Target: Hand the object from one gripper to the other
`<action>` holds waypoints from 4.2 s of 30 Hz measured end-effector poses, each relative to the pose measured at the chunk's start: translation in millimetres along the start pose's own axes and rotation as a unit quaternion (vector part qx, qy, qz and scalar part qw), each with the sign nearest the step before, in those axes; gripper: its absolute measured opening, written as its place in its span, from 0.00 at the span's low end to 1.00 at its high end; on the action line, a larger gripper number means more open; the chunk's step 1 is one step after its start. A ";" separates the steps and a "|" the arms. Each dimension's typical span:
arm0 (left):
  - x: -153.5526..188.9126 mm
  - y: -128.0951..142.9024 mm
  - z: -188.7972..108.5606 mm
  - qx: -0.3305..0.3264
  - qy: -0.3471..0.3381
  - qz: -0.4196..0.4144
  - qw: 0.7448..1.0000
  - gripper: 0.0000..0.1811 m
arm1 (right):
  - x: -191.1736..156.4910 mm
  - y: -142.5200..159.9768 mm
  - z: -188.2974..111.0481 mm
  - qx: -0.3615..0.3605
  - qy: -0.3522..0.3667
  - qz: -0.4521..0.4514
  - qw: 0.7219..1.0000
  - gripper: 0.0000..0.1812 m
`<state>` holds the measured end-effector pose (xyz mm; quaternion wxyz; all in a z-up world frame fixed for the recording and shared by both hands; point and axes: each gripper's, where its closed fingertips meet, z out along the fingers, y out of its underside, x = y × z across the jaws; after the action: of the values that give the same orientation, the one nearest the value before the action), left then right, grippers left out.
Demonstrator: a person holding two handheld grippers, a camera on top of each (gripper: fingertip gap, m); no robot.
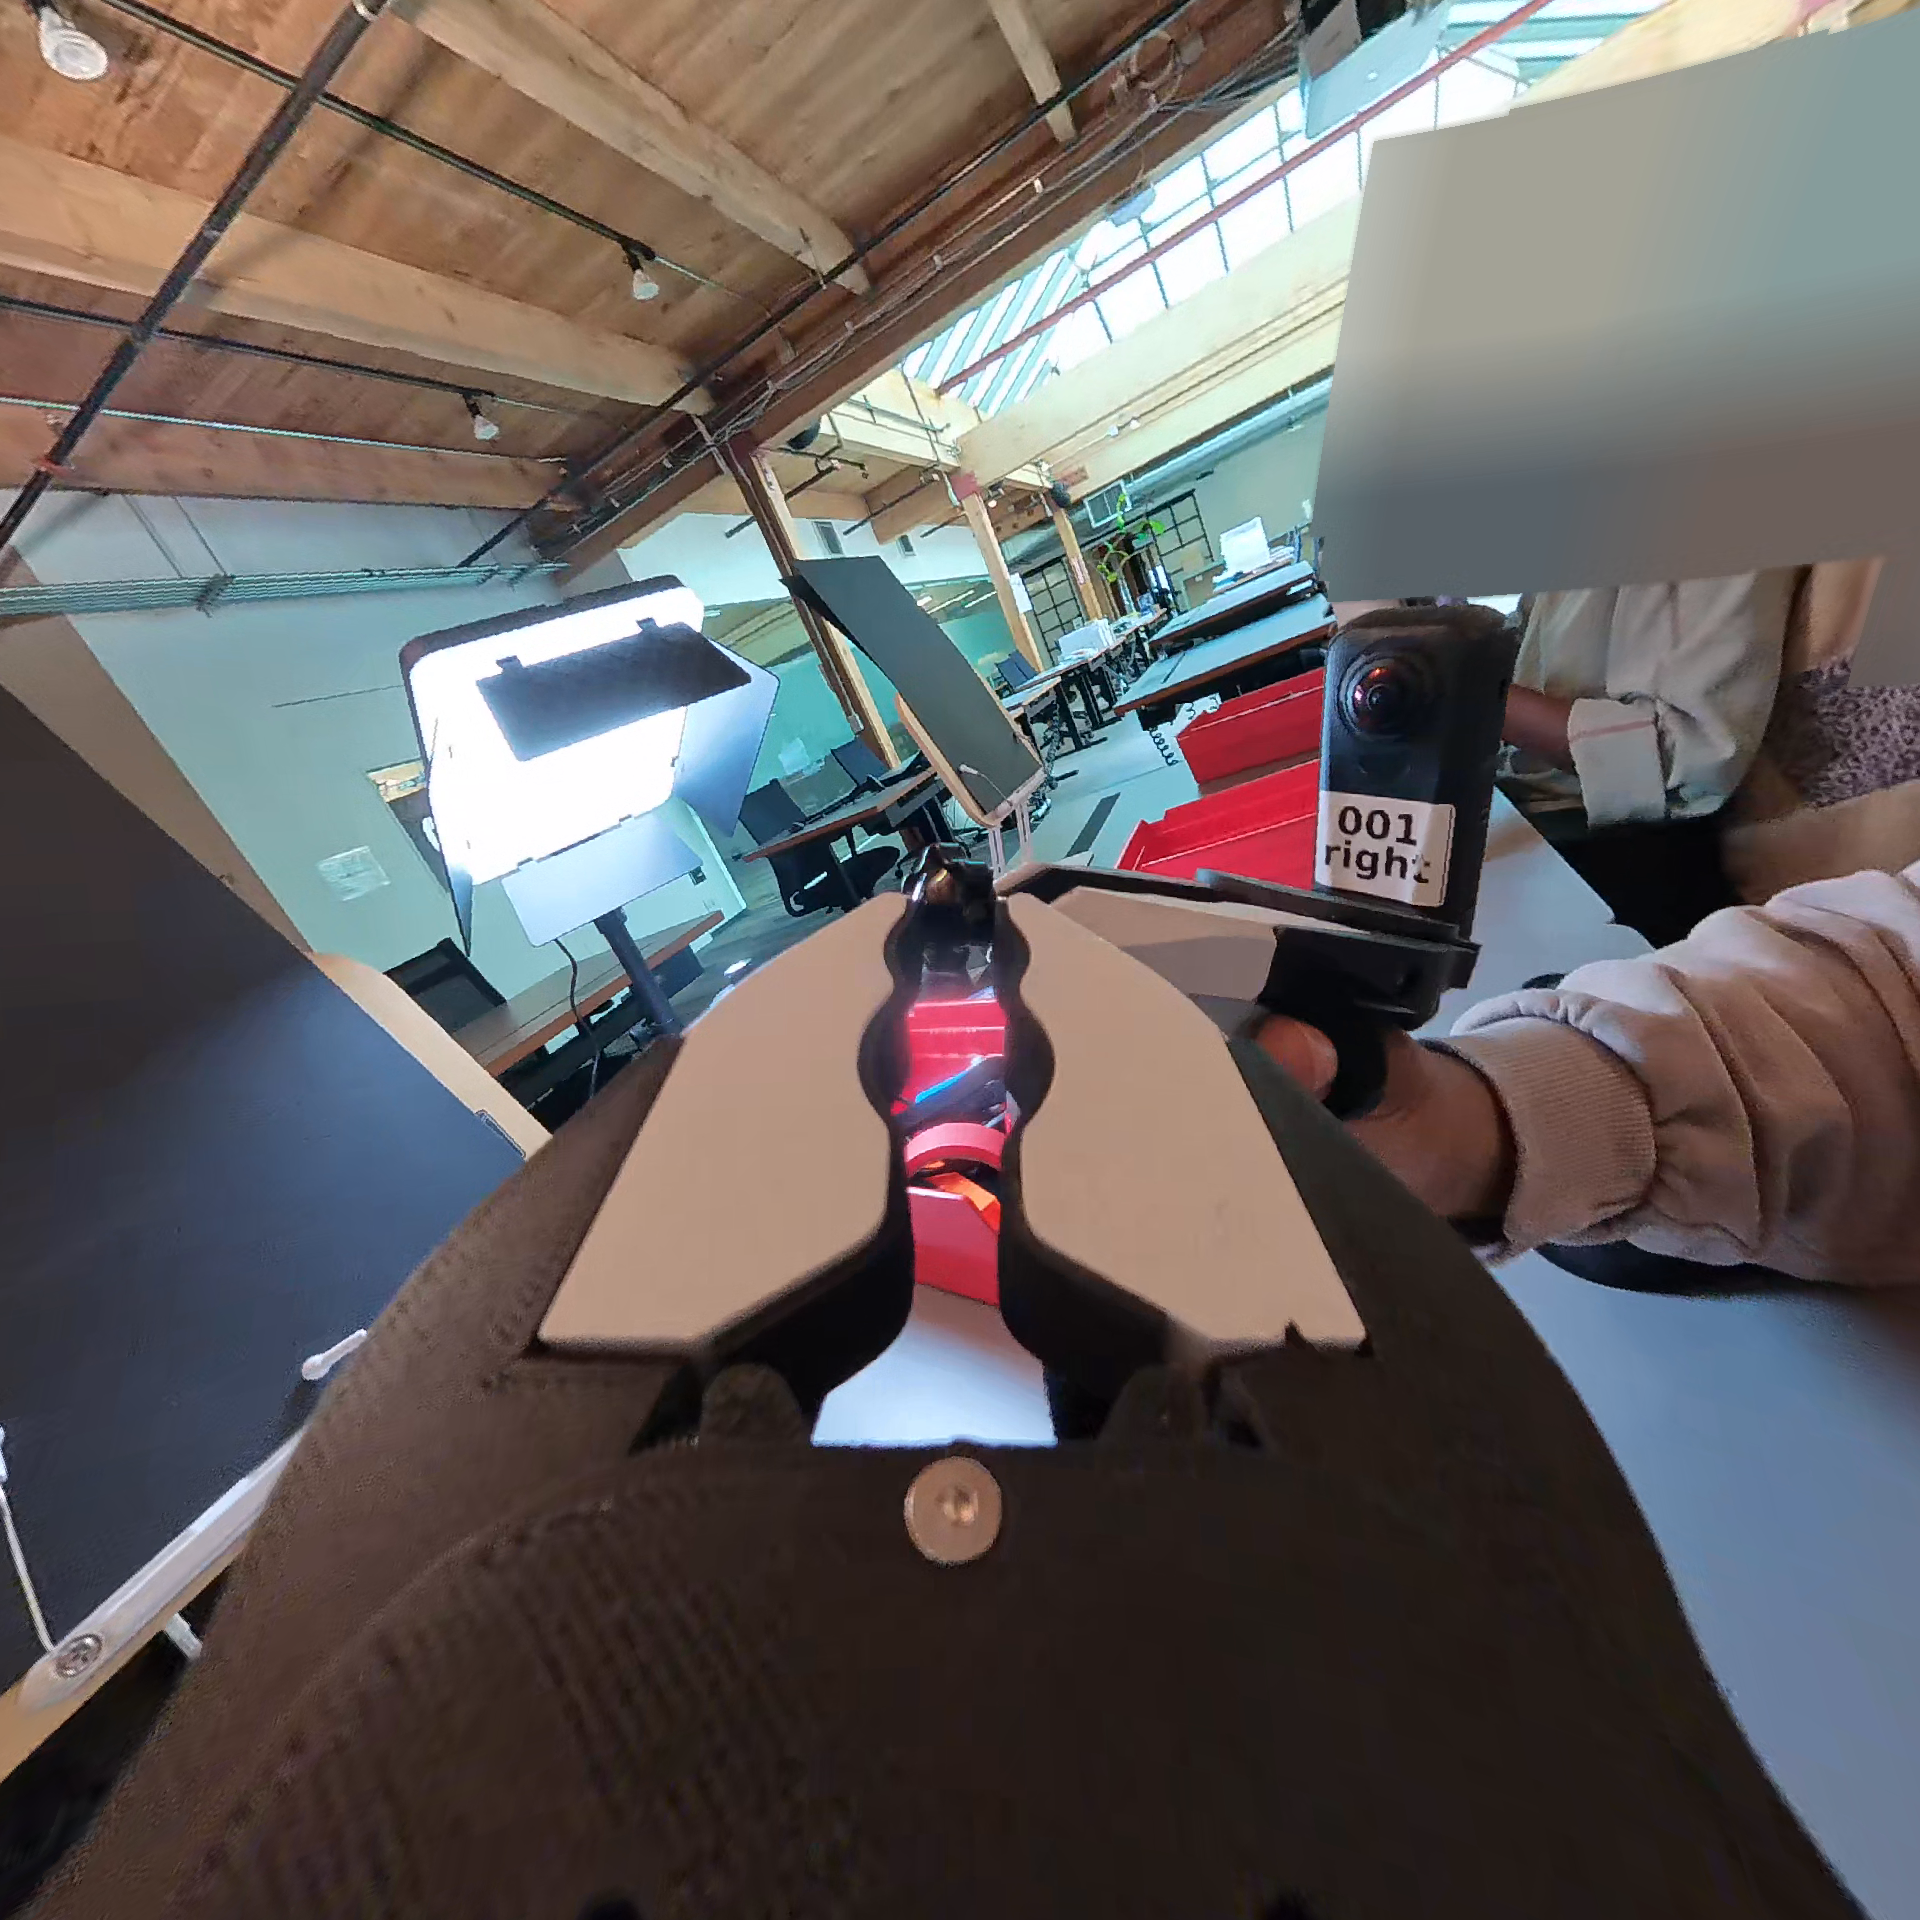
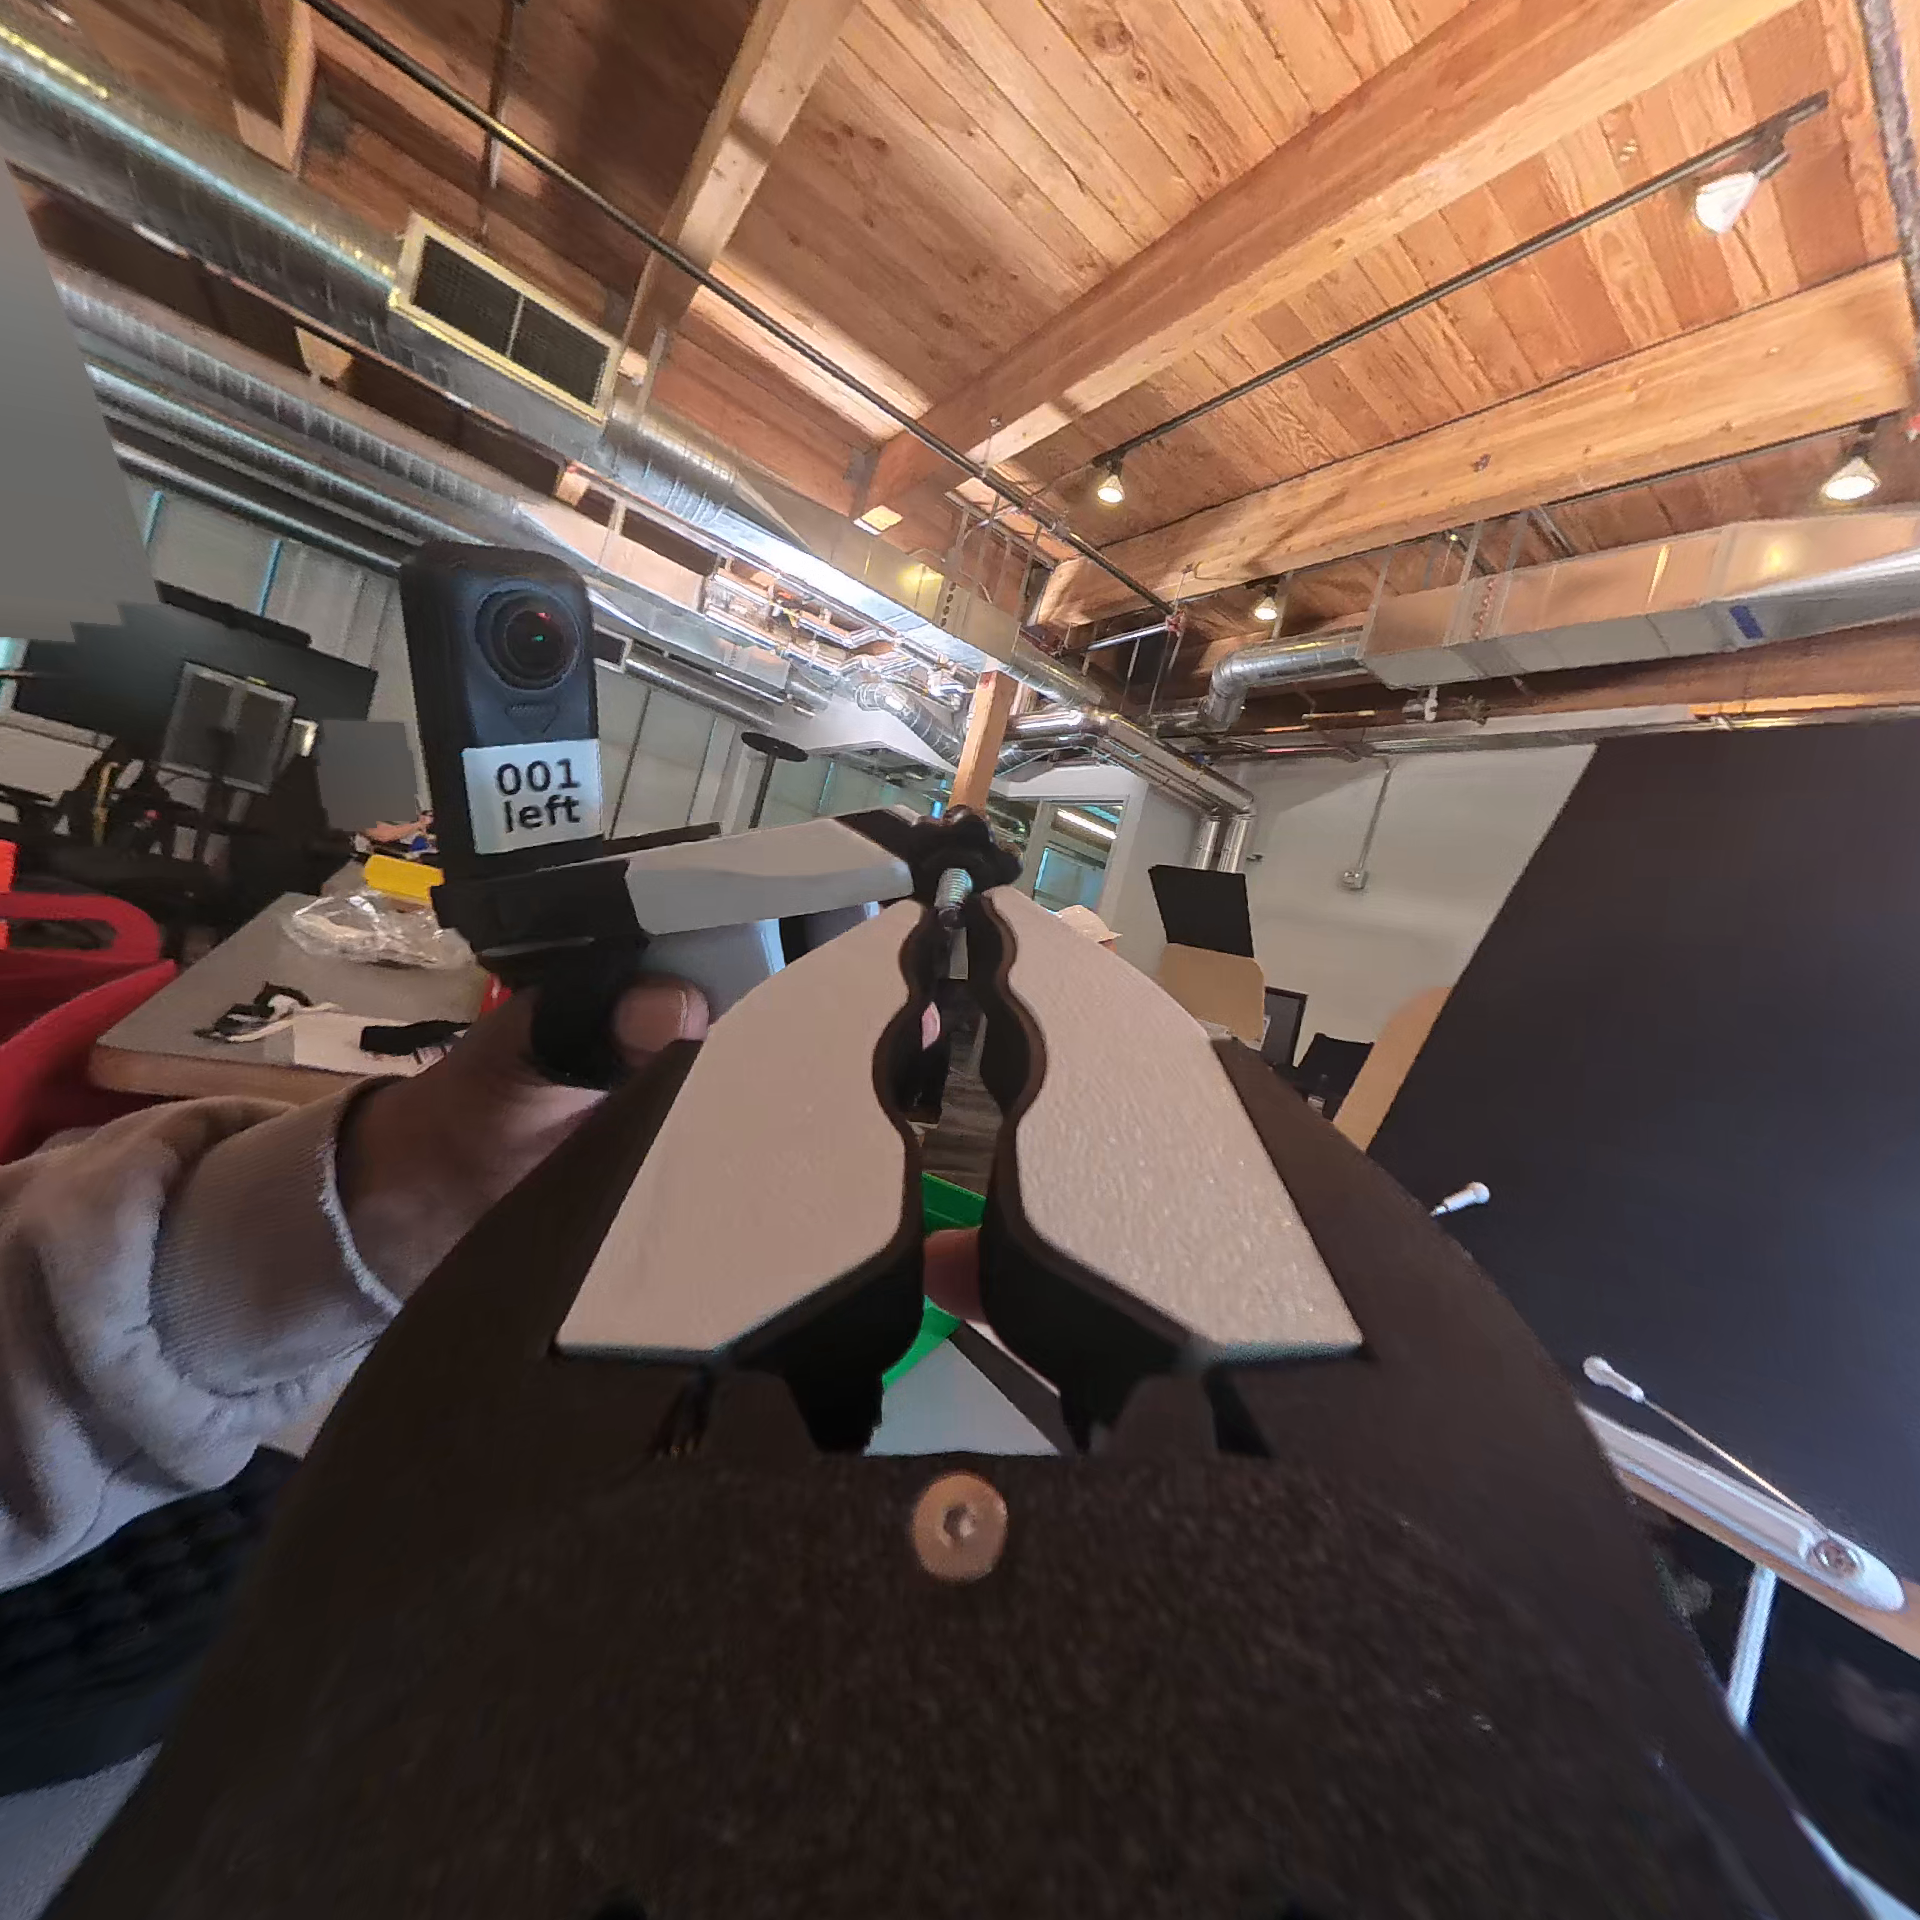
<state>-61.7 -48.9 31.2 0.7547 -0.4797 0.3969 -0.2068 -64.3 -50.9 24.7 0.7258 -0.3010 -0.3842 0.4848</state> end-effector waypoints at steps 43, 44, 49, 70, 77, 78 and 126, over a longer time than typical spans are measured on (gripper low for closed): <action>7.8 6.6 -21.9 -0.025 0.115 -0.056 0.991 0.12 | -5.5 18.5 5.6 -0.174 -0.081 0.104 0.976 0.07; 7.4 8.1 -21.3 -0.034 0.106 -0.038 0.993 0.12 | -2.9 23.3 6.2 -0.188 -0.070 0.125 0.972 0.07; 3.5 22.7 -17.4 -0.087 0.062 0.056 0.993 0.11 | -2.6 35.0 7.7 -0.215 -0.045 0.205 0.954 0.06; -6.3 -3.4 -20.2 0.032 0.204 -0.435 0.876 0.03 | -10.1 5.6 4.4 -0.108 -0.042 -0.209 0.971 0.21; 6.3 0.7 -8.1 0.009 0.201 -0.437 0.877 0.03 | -8.3 7.0 4.4 -0.106 -0.012 -0.248 0.963 0.12; 5.7 0.6 -8.2 0.009 0.198 -0.432 0.880 0.03 | -8.4 7.0 4.8 -0.107 -0.016 -0.223 0.969 0.12; -11.7 -0.1 -5.3 0.037 0.099 -0.304 0.947 0.16 | 12.1 -6.0 -4.3 -0.002 -0.180 0.435 0.882 0.11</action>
<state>-72.9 -43.8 34.8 0.6301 -0.5262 0.2972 -0.4877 -55.0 -41.9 30.5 0.3600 -0.3468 -0.3391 0.7969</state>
